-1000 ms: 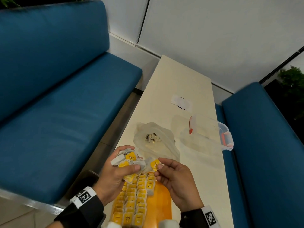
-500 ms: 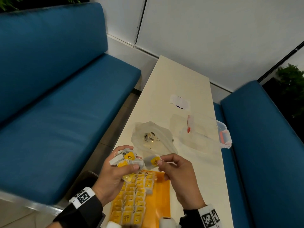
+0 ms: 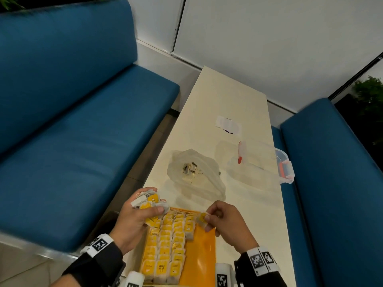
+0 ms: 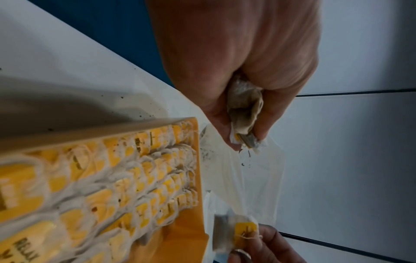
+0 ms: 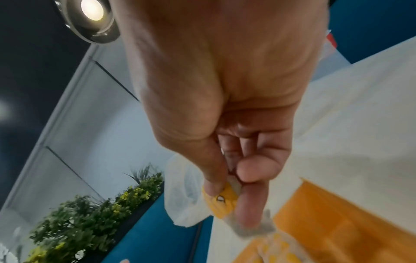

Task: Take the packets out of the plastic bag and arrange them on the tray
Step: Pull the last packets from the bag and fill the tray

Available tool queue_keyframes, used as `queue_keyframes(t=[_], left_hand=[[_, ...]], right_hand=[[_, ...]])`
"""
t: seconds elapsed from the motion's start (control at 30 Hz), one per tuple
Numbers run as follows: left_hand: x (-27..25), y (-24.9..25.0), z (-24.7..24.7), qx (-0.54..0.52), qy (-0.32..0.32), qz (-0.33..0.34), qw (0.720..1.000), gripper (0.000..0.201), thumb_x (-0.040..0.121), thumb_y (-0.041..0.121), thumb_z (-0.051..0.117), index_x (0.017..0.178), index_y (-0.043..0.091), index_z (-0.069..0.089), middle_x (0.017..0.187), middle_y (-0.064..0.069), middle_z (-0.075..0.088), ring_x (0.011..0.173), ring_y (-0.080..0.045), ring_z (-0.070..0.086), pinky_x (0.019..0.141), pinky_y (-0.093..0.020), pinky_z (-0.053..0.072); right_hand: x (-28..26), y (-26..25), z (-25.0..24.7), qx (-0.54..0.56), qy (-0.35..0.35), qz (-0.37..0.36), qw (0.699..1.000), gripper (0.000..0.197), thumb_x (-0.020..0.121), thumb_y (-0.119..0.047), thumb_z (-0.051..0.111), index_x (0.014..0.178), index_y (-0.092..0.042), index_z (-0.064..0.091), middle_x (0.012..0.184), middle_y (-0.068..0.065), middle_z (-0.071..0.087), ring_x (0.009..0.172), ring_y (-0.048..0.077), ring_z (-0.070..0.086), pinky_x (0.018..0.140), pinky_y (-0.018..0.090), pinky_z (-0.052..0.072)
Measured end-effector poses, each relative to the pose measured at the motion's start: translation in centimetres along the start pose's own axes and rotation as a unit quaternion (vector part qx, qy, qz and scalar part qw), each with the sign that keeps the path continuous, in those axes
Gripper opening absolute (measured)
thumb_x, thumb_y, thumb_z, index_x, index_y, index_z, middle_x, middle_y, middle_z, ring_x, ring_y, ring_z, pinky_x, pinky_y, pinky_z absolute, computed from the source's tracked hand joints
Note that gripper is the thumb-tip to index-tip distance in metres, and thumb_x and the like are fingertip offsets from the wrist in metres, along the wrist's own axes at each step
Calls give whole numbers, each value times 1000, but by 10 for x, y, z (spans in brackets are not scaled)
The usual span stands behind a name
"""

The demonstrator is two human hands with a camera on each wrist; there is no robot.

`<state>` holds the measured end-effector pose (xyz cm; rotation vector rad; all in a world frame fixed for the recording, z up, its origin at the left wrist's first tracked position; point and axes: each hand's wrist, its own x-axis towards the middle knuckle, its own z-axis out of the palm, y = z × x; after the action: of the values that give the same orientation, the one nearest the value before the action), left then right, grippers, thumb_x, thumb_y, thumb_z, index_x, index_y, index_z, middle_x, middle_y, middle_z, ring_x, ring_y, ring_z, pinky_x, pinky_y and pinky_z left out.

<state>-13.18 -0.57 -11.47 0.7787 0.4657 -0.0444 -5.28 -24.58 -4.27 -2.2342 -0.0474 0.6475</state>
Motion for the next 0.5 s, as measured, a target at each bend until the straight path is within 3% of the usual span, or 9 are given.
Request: queue_keyframes(t=[0.17,0.27,0.4,0.5], left_hand=[[1,-5,-1,0,1,-13,1000,63,69,-18,75,125,6,60,110,-30,68,94,-42,71,65,-42,63],[3,-10,-4,-1,-1,-22,1000,70,61,-13,86,124,7,62,116,-35,65,96,-44,71,69,-46,63],[8,-16,-7,3,0,-28,1000,79,48,-6,93,120,9,65,118,-37,64,96,-44,71,70,-47,63],[8,-19,-9,6,-1,-25,1000,73,55,-12,88,121,7,63,118,-39,62,94,-44,72,69,-46,63]], right_hand=[[9,26,26,-73,-67,49,994,14,91,-2,58,86,-15,57,71,12,71,52,12,66,50,29,51],[14,33,41,-126,-77,87,985,20,89,-2,54,83,-21,56,74,6,69,50,13,65,51,29,52],[23,31,55,-178,-90,118,973,21,89,-3,50,85,-23,52,97,12,70,72,25,72,64,34,58],[27,29,62,-212,-89,110,967,24,89,-1,49,79,-23,49,97,8,65,93,28,70,82,38,58]])
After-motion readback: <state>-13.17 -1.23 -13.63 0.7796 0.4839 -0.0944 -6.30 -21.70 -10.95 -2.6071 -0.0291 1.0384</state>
